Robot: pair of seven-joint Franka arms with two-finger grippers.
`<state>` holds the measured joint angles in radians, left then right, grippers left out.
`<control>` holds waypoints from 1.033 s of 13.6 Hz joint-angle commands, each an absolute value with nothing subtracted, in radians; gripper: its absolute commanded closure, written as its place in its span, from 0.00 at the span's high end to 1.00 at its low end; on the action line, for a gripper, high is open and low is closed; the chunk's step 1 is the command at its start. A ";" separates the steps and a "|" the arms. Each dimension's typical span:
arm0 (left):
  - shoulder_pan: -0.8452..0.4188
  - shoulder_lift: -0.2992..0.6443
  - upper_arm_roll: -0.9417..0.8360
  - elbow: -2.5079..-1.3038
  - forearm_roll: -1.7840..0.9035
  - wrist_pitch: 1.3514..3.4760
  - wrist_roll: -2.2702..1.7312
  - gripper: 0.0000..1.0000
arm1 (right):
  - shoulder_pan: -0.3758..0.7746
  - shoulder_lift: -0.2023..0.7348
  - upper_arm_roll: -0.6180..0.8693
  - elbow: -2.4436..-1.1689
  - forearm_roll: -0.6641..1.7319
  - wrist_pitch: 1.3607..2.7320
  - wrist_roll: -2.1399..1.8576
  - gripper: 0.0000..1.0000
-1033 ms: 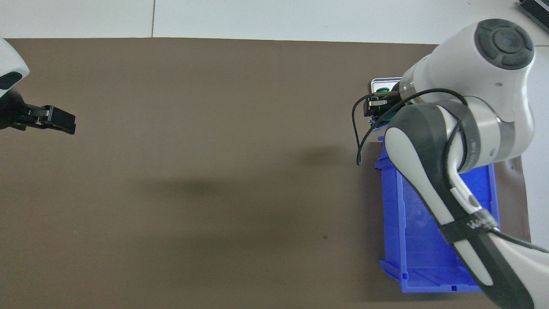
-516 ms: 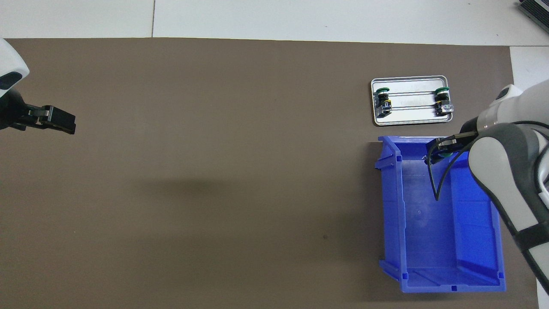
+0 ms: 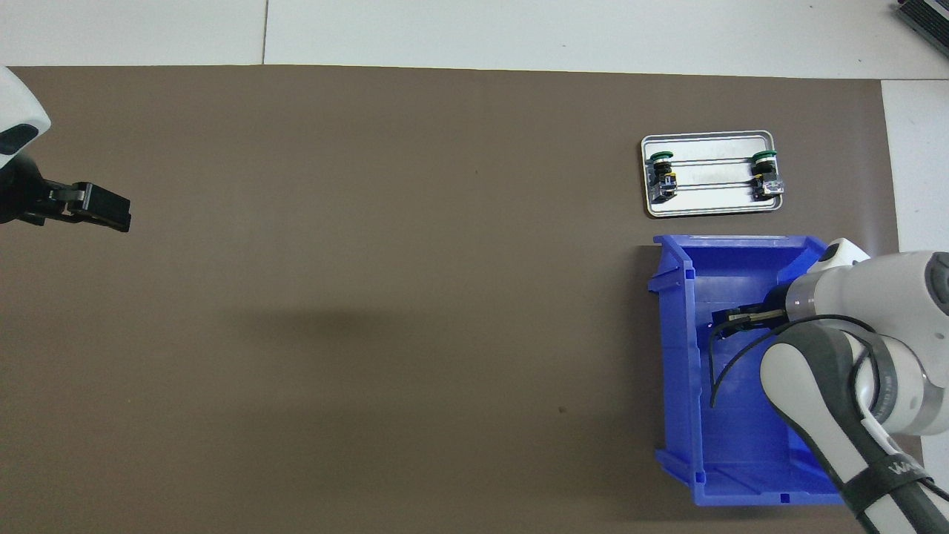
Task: Place and press button with both arms
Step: 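Lower the green button into the blue bin and open the right gripper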
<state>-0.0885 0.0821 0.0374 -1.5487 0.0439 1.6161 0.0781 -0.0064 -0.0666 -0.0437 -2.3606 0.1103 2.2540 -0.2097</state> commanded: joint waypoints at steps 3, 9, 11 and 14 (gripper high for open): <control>-0.083 0.055 0.031 -1.578 0.063 1.621 0.066 1.00 | -0.011 -0.086 -0.035 -2.385 0.133 2.273 -0.235 1.00; -0.083 0.055 0.031 -1.578 0.063 1.621 0.066 1.00 | 0.023 -0.098 -0.026 -2.219 0.123 2.157 -0.069 1.00; -0.083 0.055 0.031 -1.578 0.063 1.621 0.066 1.00 | 0.023 -0.098 -0.028 -2.116 0.095 2.079 -0.008 1.00; -0.083 0.055 0.031 -1.578 0.063 1.621 0.066 1.00 | 0.035 -0.095 -0.005 -2.010 -0.061 2.039 0.090 1.00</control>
<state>-0.0885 0.0821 0.0374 -1.5487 0.0439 1.6161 0.0779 0.0361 -0.1013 -0.0355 -2.0689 -0.0031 2.0829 0.0244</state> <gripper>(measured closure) 0.000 0.000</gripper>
